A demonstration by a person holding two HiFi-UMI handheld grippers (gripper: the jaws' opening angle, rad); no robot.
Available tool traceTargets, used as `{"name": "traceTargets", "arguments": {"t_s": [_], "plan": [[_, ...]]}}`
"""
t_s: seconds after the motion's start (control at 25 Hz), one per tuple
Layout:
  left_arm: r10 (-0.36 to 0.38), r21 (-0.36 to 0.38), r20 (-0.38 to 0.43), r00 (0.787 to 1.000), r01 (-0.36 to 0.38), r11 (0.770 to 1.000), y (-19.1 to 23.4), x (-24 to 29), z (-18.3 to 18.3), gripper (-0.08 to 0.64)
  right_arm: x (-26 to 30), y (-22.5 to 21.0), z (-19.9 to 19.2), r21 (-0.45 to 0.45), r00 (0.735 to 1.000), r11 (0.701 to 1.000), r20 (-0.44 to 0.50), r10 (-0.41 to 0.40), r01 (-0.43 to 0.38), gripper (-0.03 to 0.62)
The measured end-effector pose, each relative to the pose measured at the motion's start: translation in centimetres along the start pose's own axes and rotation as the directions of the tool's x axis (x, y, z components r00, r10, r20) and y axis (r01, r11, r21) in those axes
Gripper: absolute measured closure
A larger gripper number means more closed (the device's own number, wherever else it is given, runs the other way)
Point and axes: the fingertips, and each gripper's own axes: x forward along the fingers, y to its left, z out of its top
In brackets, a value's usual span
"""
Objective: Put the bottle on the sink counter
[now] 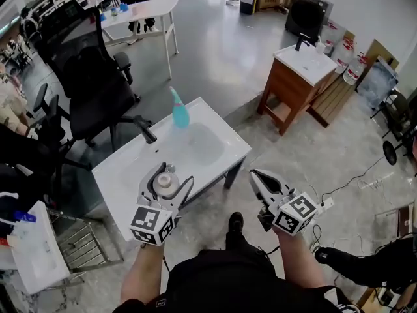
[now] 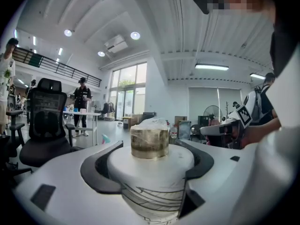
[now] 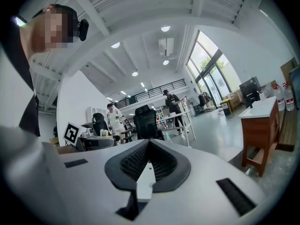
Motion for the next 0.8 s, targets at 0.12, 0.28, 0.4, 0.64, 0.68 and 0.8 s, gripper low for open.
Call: {"name": "traceTargets", "arguments": {"t_s": [0.12, 0.28, 0.4, 0.64, 0.68, 0.8], "plan": [[0.019, -0.01, -0.005, 1.0, -0.019, 1.0, 0.5, 3.8, 0.7, 0.224, 2.1, -4.0, 1.0, 0.007, 1.0, 1.0, -0.007, 0.03, -0.03, 0.578], [0.058, -0.025, -0.009, 0.998, -0.058, 0.998, 1.2, 8.6, 2.0, 0.224, 4.4, -9.0, 2.2, 0.014, 0.997, 0.998, -0.035, 0.068, -0.067, 0.578], [0.084, -0.015, -0.022, 0.996, -0.084, 0.996, 1.3, 11.7, 2.9, 0.224, 5.6, -12.3, 3.2, 0.032, 0.994, 0.995, -0.043, 0.098, -0.097, 0.578], [0.126, -0.02, -0.019, 0.992, -0.126, 0.992, 2.3, 15.8, 3.9, 0.224, 7.5, -16.9, 4.2, 0.028, 0.989, 0.991, -0.072, 0.131, -0.129, 0.578], [0.129, -0.022, -0.022, 0.991, -0.129, 0.991, 2.5, 16.2, 3.8, 0.224, 7.9, -17.3, 4.4, 0.027, 0.988, 0.991, -0.071, 0.133, -0.132, 0.578], [0.13, -0.028, -0.028, 0.991, -0.13, 0.991, 3.6, 16.8, 3.6, 0.224, 9.1, -17.6, 4.8, 0.024, 0.988, 0.99, -0.073, 0.137, -0.136, 0.578]]}}
